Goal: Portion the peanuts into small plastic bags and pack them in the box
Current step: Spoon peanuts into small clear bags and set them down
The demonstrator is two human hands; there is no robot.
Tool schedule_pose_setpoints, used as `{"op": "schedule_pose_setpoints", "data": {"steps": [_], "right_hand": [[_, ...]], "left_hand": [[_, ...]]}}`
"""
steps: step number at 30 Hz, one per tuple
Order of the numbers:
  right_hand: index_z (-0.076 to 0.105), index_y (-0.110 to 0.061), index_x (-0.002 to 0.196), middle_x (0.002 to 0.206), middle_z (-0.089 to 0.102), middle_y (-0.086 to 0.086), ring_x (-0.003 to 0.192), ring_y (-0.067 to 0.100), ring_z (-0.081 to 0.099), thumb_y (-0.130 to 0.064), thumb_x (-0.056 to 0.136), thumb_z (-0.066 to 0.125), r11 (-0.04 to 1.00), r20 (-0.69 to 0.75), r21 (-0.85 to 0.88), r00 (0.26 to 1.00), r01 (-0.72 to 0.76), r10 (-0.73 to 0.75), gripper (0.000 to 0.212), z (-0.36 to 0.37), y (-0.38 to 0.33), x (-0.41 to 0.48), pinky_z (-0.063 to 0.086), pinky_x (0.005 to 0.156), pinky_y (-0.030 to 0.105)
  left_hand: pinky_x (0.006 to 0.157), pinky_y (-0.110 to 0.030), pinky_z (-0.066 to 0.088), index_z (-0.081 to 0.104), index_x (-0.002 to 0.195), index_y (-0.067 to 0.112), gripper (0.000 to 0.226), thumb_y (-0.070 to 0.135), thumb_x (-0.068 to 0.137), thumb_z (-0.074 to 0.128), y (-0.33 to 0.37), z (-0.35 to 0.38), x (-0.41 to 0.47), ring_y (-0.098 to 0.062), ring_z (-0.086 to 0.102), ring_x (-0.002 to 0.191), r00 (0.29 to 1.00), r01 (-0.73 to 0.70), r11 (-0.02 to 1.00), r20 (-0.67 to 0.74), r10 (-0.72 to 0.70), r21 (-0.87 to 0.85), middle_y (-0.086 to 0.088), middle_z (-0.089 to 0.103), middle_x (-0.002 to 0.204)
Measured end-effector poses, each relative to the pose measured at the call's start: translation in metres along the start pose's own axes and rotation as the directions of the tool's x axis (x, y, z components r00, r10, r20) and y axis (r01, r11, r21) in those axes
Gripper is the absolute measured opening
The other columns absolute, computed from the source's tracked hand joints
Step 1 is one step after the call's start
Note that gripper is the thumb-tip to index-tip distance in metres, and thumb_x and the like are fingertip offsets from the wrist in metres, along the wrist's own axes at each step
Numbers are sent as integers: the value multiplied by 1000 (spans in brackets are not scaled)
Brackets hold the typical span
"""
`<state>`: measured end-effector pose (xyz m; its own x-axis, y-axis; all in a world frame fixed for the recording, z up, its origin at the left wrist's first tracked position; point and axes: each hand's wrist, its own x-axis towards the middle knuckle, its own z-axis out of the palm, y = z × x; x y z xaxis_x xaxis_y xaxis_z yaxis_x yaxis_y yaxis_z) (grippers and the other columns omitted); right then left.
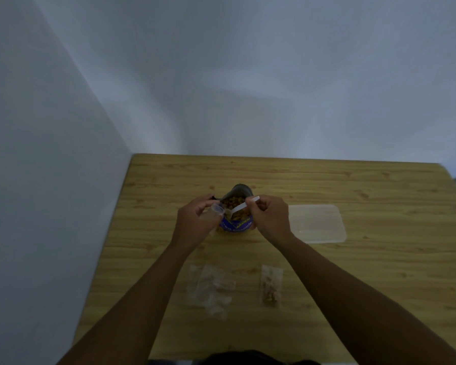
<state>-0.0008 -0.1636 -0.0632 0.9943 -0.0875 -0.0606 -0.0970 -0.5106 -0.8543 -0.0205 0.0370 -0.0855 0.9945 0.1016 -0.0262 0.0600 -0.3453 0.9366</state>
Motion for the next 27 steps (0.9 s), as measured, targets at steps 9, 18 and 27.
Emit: {"op": "schedule_pose_setpoints", "data": {"steps": [9,18,27], "right_hand": [[75,-14,79,53,67,7,44,17,61,-26,95,66,981,-29,96,985,-166,170,22,-8,9,9,54,50,37],[73,-3,84,69,71,17,42,15,51,-14,96,65,832,6,416,916,-367,401,18,-33,7,12,44,45,29],[72,-1,91,86,77,16,42,16,48,-12,95,66,754,59,567,930,-331,363,13,-65,-6,27,41,44,27]], "left_hand": [[94,-24,48,73,115,18,33,17,82,77,4,-4,-3,-10,56,123,999,24,998,25,-25,50,0,60,136],[81,-20,52,71,107,14,35,14,74,81,15,-3,-4,-8,59,98,993,-22,988,-109,39,156,0,60,111],[78,-27,57,73,107,10,31,15,76,79,34,7,10,-9,66,89,991,-59,982,-107,79,182,-2,70,100]]}}
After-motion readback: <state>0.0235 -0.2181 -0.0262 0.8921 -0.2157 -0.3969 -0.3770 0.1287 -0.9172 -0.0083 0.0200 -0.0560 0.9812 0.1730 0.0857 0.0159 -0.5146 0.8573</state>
